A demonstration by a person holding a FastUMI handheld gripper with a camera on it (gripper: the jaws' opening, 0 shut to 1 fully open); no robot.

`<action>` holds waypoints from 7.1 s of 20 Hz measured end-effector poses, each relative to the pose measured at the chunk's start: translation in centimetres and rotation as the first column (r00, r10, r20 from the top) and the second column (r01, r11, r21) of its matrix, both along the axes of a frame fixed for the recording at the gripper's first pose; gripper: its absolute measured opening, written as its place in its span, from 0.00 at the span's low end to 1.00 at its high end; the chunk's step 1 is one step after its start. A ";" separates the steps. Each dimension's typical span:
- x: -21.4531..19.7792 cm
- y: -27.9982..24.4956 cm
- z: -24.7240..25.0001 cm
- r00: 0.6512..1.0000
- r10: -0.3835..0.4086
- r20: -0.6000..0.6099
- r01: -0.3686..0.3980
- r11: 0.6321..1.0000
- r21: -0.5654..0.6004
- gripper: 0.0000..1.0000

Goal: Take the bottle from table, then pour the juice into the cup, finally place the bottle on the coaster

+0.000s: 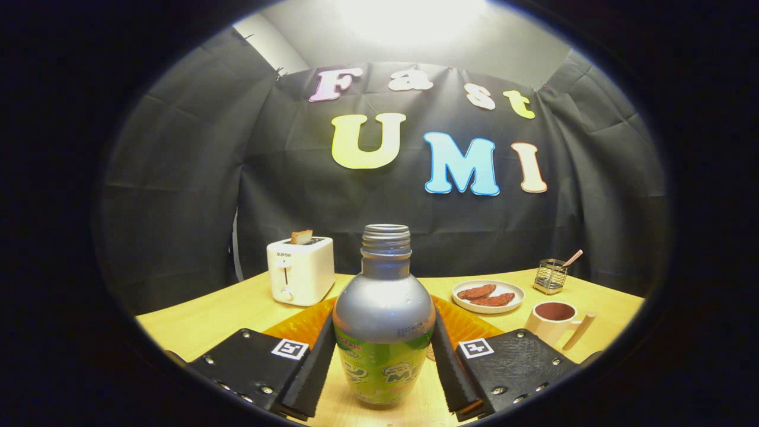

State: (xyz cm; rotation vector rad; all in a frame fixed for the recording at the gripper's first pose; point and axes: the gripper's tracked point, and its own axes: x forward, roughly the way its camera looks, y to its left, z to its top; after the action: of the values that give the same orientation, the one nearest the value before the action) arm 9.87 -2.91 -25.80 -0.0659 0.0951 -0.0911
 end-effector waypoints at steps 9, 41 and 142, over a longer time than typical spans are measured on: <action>2.0 -4.2 0.1 1.000 0.007 0.022 -0.015 0.927 0.375 0.77; 2.9 -11.8 1.6 0.973 -0.185 0.140 -0.119 0.122 0.985 0.77; 2.2 -17.1 3.4 0.846 -0.487 0.219 -0.466 -0.471 0.749 0.77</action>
State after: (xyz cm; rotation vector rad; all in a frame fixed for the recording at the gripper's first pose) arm 12.07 -20.02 -22.39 2.0913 -0.5310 -0.0010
